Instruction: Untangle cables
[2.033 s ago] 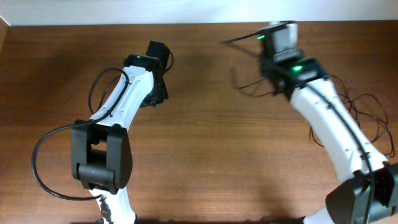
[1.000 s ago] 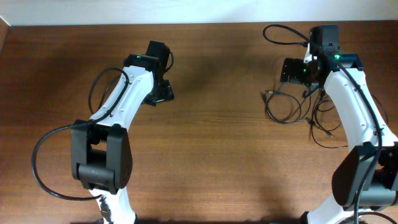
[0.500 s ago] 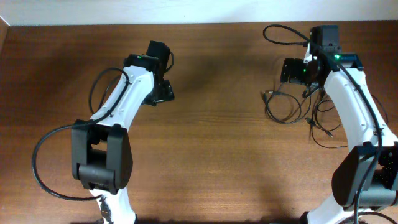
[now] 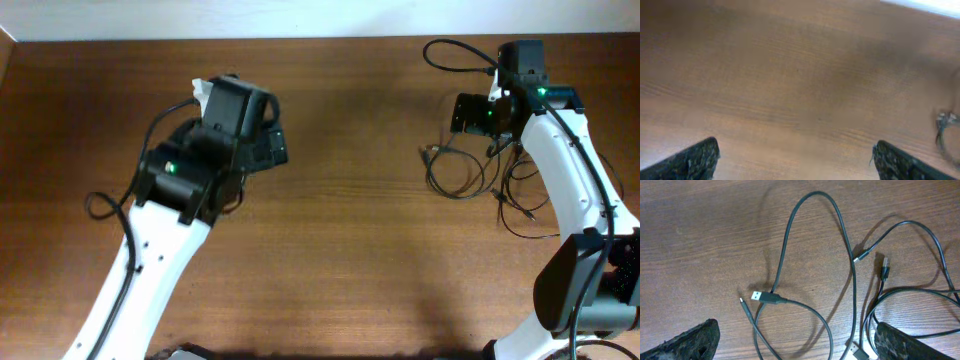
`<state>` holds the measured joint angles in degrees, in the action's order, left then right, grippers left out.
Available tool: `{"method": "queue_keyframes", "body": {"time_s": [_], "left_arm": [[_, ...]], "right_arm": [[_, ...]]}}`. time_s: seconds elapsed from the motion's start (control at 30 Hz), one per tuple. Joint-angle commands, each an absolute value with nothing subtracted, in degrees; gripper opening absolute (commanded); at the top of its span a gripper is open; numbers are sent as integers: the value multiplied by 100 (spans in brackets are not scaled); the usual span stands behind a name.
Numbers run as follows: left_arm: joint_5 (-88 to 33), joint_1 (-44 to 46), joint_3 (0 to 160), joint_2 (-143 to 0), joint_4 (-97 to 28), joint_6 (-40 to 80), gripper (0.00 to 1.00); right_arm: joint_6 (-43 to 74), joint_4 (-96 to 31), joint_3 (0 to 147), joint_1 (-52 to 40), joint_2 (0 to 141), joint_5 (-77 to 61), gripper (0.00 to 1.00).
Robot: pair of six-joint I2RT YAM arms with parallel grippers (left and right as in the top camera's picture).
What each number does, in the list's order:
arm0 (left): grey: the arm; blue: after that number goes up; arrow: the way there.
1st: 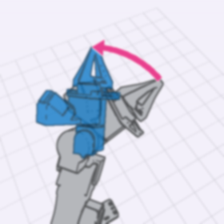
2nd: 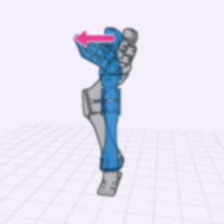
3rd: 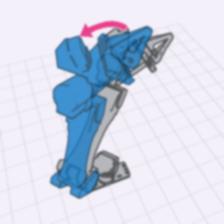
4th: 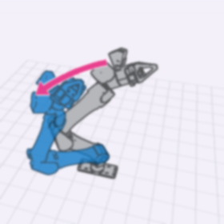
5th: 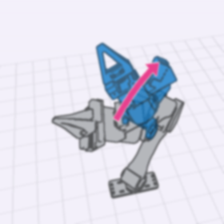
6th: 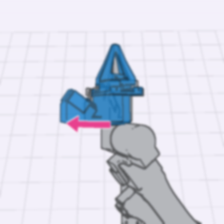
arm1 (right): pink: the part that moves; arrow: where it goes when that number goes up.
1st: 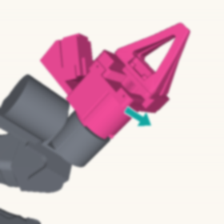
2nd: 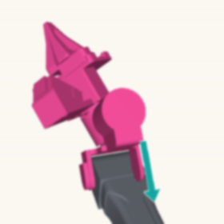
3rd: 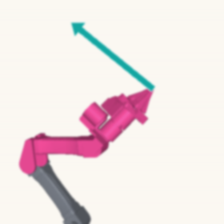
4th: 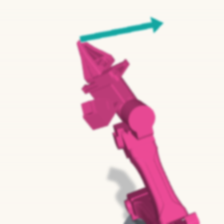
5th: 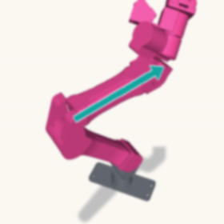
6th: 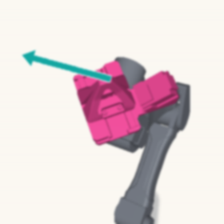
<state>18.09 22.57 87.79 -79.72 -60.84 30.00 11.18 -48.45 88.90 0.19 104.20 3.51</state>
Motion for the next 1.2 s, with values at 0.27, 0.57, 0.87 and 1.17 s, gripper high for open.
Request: {"method": "queue_keyframes", "body": {"time_s": [0.27,0.57,0.87,1.17], "left_arm": [[1575,2163,3385,-6228,-56,1874,99],[792,1004,742,-4397,1584,1876,99],[735,668,47,-3076,801,1831,99],[832,648,49,-1068,-408,1612,99]], "right_arm": [[1114,-4845,8831,3,10453,320,99],[1114,-4845,8831,3,10453,320,99],[1114,-4842,8831,3,10453,322,99],[1114,-4842,8831,3,10453,322,99]]}}
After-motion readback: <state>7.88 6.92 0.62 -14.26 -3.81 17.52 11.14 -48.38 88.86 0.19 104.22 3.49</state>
